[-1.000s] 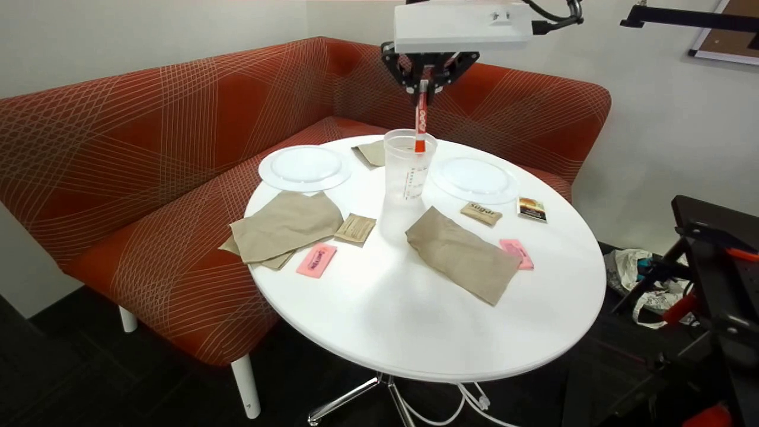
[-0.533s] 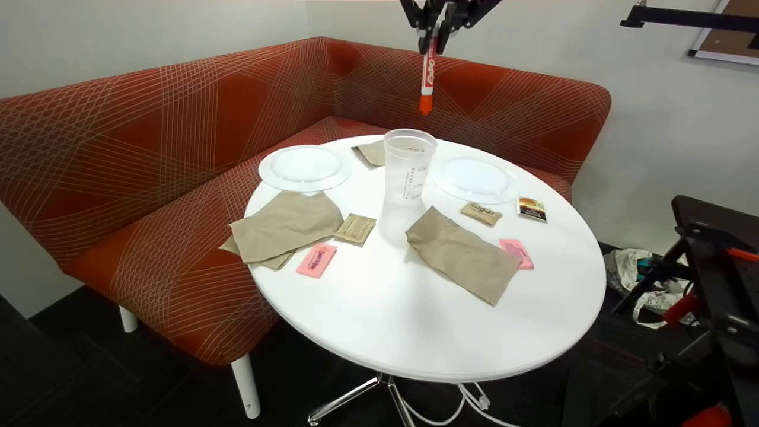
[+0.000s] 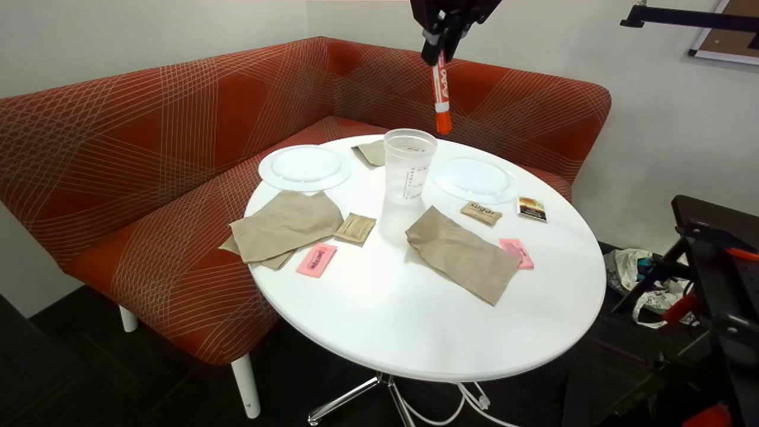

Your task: Take the marker out of the cup and put it on the table

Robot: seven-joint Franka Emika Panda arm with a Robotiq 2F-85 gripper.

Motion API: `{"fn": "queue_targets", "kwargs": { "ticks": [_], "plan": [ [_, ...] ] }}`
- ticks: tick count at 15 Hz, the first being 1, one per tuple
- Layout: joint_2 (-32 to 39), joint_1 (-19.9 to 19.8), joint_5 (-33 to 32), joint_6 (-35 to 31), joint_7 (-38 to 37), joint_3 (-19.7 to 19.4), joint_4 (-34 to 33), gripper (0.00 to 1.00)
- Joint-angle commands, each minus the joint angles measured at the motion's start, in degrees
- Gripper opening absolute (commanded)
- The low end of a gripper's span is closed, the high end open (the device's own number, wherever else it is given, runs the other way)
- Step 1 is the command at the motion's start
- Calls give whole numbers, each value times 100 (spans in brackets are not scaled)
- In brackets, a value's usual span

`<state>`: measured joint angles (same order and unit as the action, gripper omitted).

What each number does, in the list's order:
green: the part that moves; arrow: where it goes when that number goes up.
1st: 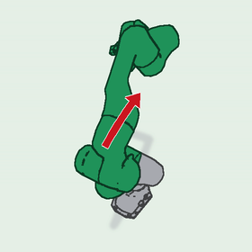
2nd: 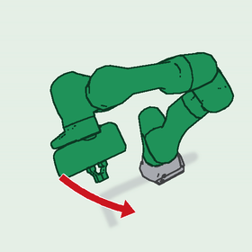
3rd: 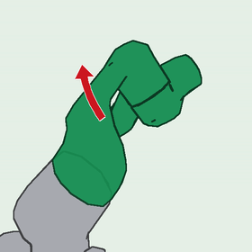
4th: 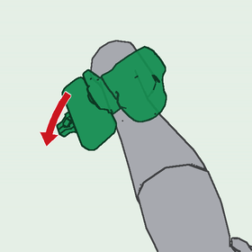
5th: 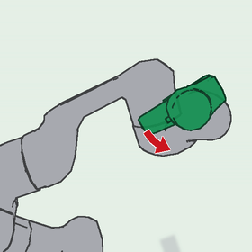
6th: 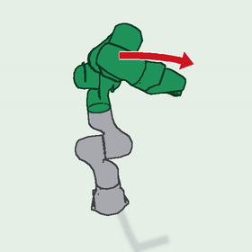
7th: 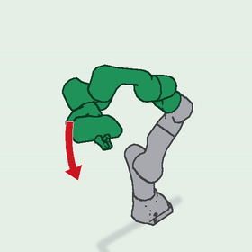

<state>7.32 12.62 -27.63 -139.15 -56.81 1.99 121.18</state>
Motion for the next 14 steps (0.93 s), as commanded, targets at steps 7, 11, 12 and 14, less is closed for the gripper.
{"fn": "queue_targets", "kwargs": {
  "ticks": [7,11,12,14],
  "plan": [
    [627,-229,2035,841,3960,380,-574,5],
    [1354,-183,2080,1278,4933,437,-1137,5],
    [1527,-182,2076,1317,5132,457,-1269,5],
    [1907,-175,2093,1227,5411,495,-1519,5]
  ]
}}
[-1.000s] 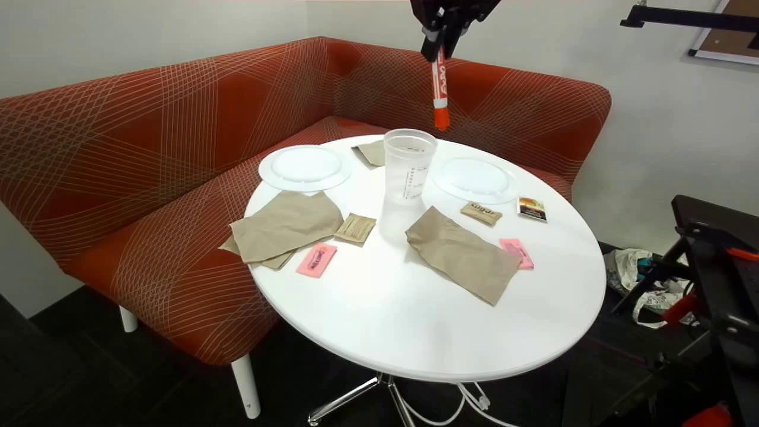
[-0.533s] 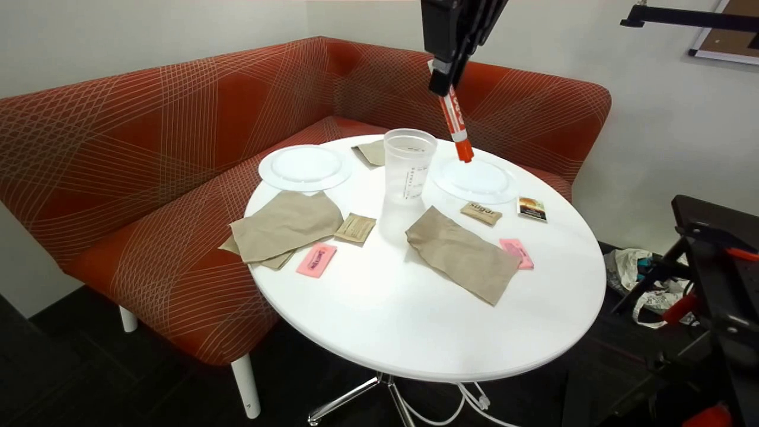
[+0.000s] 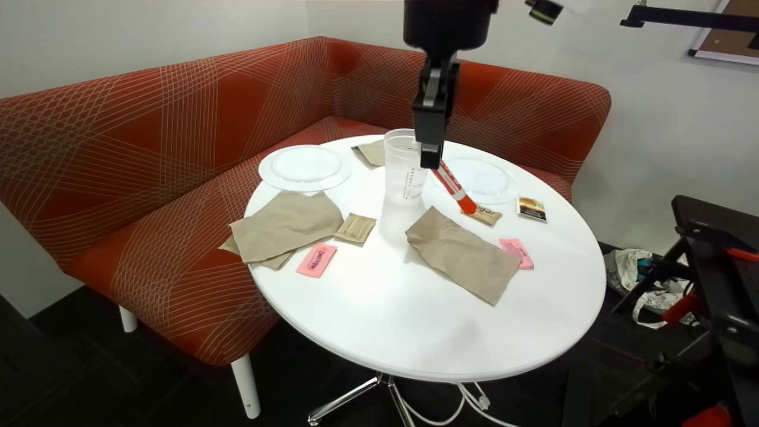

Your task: Take the marker out of the cup and put it on the table

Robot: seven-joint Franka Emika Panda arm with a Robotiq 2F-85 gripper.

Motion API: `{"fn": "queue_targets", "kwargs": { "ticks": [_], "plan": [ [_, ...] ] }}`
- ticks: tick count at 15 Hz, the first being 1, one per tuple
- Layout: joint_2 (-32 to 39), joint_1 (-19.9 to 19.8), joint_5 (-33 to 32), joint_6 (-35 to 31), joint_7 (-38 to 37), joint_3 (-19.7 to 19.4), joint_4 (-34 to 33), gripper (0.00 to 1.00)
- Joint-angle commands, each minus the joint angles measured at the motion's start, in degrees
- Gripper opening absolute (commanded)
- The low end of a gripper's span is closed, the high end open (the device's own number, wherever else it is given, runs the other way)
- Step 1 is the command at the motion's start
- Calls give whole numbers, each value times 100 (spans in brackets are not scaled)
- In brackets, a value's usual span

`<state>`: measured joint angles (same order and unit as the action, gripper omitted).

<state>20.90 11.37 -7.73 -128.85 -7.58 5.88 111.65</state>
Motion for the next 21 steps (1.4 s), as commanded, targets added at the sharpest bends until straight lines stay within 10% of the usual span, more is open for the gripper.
{"fn": "queue_targets", "kwargs": {
  "ticks": [1,12,15,21],
  "plan": [
    [727,-56,143,145,615,136,-656,5],
    [2289,-34,376,473,819,170,-2071,5],
    [2459,16,356,714,721,117,-2379,47],
    [2586,9,352,749,777,135,-2651,90]
  ]
}}
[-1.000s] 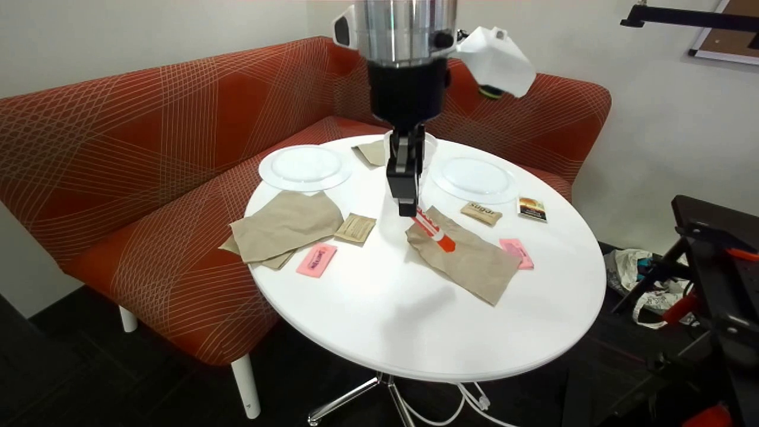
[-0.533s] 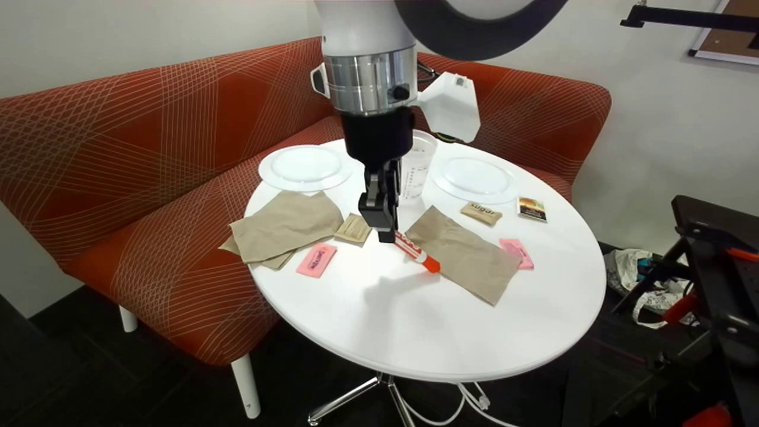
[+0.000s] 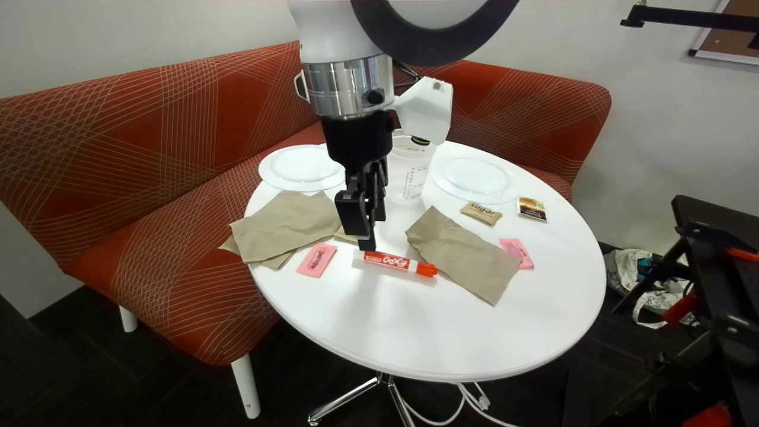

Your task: Take the marker out of the cup and put it on the table

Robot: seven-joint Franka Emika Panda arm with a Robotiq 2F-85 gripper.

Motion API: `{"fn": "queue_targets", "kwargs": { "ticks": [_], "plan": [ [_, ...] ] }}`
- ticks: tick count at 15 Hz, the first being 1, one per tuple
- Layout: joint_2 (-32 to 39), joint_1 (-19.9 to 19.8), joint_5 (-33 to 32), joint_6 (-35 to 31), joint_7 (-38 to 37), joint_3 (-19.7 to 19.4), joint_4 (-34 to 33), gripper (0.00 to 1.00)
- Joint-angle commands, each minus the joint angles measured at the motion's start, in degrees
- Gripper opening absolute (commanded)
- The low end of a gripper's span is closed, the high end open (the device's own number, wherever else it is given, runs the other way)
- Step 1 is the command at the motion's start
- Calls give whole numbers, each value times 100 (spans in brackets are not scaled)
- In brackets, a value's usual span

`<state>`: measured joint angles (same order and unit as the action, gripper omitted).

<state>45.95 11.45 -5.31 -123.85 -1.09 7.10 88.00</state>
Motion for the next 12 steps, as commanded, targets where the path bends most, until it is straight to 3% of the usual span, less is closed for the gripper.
{"fn": "queue_targets", "kwargs": {
  "ticks": [1,12],
  "plan": [
    [84,-2,114,247,134,15,-311,97],
    [41,49,44,42,21,-50,-282,100]
  ]
}}
